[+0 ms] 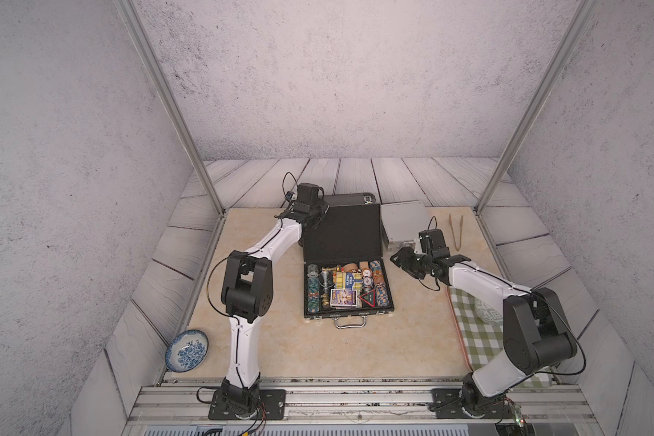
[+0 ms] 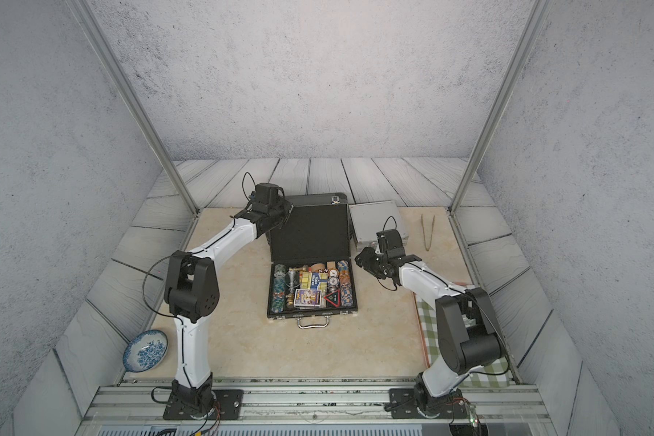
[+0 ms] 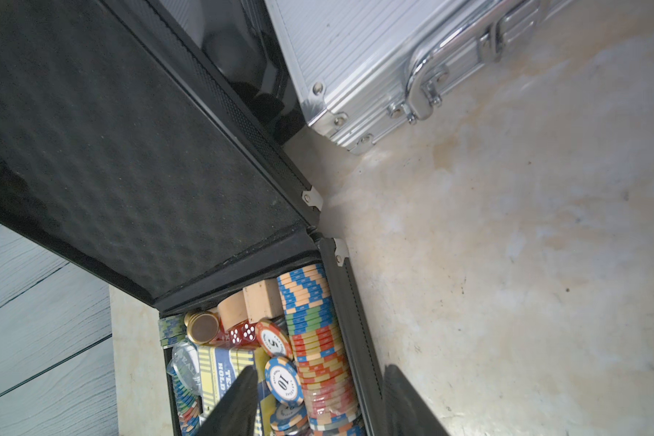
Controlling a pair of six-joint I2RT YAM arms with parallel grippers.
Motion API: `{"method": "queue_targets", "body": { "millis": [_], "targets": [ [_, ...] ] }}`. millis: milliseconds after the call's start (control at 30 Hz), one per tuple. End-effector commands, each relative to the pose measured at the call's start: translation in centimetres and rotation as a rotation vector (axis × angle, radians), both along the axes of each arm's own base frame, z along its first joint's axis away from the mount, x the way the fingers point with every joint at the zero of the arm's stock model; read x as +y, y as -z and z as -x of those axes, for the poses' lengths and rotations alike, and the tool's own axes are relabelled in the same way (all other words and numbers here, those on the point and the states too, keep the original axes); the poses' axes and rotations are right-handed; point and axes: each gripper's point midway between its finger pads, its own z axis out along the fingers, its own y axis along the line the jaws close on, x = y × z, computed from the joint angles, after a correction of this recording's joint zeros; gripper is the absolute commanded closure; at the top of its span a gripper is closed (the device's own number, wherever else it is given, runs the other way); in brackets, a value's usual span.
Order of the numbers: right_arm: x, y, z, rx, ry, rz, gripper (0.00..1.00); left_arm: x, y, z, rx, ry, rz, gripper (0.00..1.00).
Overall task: Close the poker set cases
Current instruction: Close the lid of the poker set case.
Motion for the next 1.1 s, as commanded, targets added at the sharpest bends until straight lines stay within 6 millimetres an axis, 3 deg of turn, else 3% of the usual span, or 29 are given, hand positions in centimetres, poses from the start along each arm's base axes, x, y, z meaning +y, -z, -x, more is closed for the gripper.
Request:
{"method": "queue_targets", "body": {
  "millis": [0, 200, 400, 533, 1067],
  "targets": [
    [0.0, -1.3, 0.4, -0.036, -0.012, -0.014, 0.45, 0.4, -1.0, -0.8, -0.059, -0.018, 0.022, 0.82],
    [0.0, -0.8, 0.4, -0.029, -0.011, -0.016, 0.45, 0.1, -3.1, 0.0, -0.128, 0.017, 0.049, 1.00],
    [0.0, -0.6, 0.3, -0.028, -0.005, -0.019, 0.45, -0.6, -6.3, 2.4, -0.201, 0.130, 0.021, 1.00],
    [0.1, -0.5, 0.1, -0.027, 0.000, -0.019, 0.45, -1.0, -7.1, 5.0, -0.237, 0.213, 0.015, 1.00],
    [-0.1, -1.3, -0.3, -0.048, 0.023, -0.025, 0.45, -0.5, -1.9, 14.1, -0.134, 0.326, 0.027, 1.00]
  ]
}}
